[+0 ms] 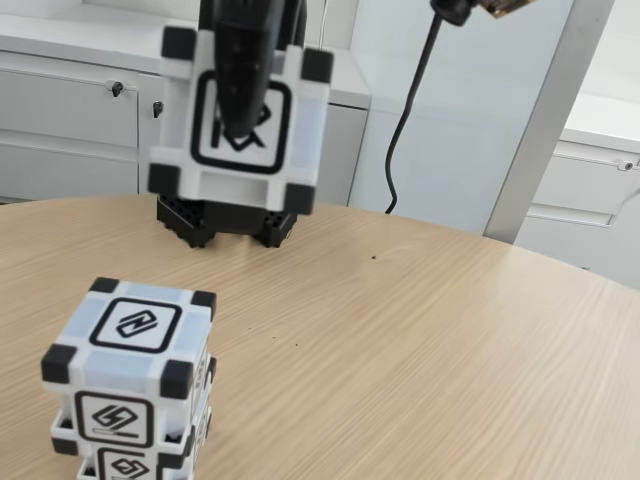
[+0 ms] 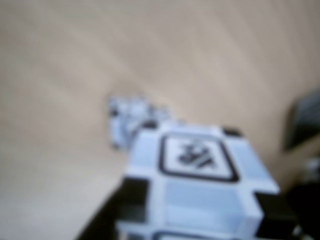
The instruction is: Stack cubes from left to right.
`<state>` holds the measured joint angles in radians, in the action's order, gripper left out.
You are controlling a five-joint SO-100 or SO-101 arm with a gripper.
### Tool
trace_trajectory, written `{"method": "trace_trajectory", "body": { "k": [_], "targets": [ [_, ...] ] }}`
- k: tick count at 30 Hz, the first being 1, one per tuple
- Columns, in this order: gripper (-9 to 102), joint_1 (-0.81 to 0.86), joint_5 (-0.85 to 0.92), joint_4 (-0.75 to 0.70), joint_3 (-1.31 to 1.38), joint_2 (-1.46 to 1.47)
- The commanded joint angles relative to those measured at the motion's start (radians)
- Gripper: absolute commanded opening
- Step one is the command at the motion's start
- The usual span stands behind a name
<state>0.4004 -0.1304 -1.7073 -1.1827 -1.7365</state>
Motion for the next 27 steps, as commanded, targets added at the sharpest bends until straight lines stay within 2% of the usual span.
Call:
{"method": "trace_trajectory", "body": {
  "k": [1,27],
  "targets": [
    [4,0.011,-0.006,0.011,0.04,0.0],
    [4,0.015,-0.009,0.012,0.057,0.12]
  ]
}}
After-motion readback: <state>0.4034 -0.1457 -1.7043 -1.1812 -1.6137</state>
